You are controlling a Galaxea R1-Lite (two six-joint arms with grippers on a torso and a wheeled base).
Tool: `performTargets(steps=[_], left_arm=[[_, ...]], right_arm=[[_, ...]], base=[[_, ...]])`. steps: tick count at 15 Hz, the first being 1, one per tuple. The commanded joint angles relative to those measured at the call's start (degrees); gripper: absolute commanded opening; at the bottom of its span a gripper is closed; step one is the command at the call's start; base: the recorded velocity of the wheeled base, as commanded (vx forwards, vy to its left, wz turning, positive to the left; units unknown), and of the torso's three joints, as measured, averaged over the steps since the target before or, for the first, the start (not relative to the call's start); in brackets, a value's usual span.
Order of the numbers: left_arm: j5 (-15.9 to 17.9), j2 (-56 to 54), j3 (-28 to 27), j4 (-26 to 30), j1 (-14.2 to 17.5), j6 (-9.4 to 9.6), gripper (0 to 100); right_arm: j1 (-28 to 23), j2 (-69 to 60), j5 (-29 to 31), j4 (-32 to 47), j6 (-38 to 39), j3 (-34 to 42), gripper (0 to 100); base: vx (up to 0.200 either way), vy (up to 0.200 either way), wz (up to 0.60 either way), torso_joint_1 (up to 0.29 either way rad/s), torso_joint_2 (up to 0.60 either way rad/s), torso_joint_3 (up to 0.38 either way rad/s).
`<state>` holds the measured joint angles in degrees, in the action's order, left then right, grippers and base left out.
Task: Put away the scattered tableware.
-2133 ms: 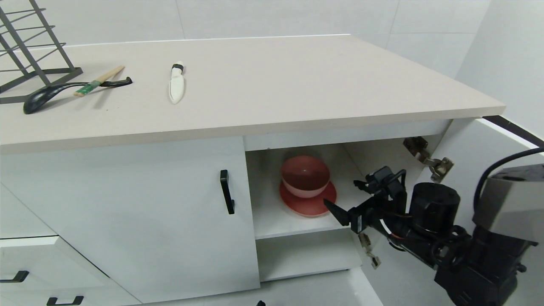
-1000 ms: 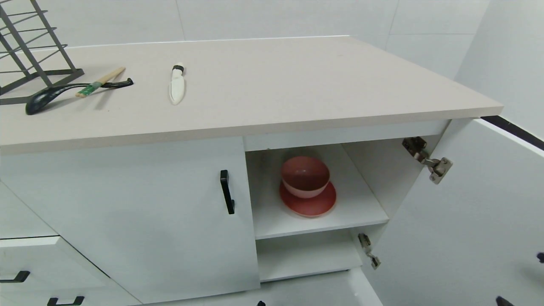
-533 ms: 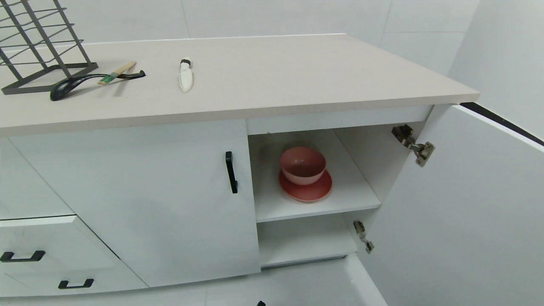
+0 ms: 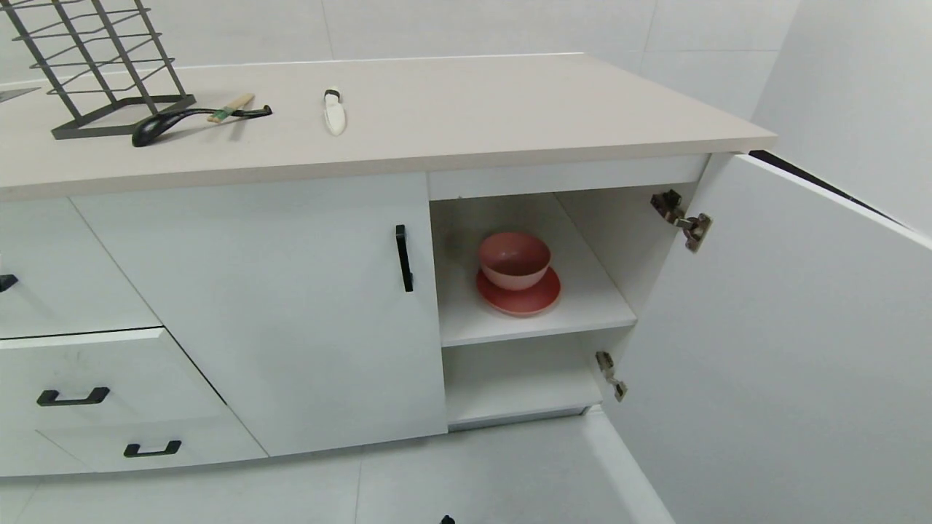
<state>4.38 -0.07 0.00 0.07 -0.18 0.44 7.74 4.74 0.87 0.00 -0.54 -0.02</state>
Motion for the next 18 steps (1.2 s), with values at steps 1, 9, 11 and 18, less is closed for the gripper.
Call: performTargets(steps=[1, 9, 11, 18], left_arm=[[0.02, 0.07, 0.0, 0.01, 0.01, 0.0, 100], [-1.21, 0.07, 0.0, 0.01, 0.01, 0.0, 100], [-1.48, 0.07, 0.0, 0.01, 0.01, 0.0, 100], [-1.48, 0.07, 0.0, 0.1, 0.01, 0.0, 100]], right_arm=[[-7.21, 3.61, -0.25, 0.0, -0.17, -0.06, 100], [-7.92, -4.74, -1.83, 0.0, -0.08, 0.02, 100], [-7.92, -4.74, -1.83, 0.0, 0.01, 0.02, 100], [-7.92, -4.74, -1.83, 0.0, 0.01, 0.02, 100]], base=[[0.0, 0.0, 0.0, 0.0, 0.0, 0.0], [-0.175, -0.025, 0.0, 0.005, 0.0, 0.001], [-0.1, -0.2, 0.0, 0.002, 0.0, 0.007], [-0.029, -0.171, 0.0, 0.004, 0.0, 0.001]])
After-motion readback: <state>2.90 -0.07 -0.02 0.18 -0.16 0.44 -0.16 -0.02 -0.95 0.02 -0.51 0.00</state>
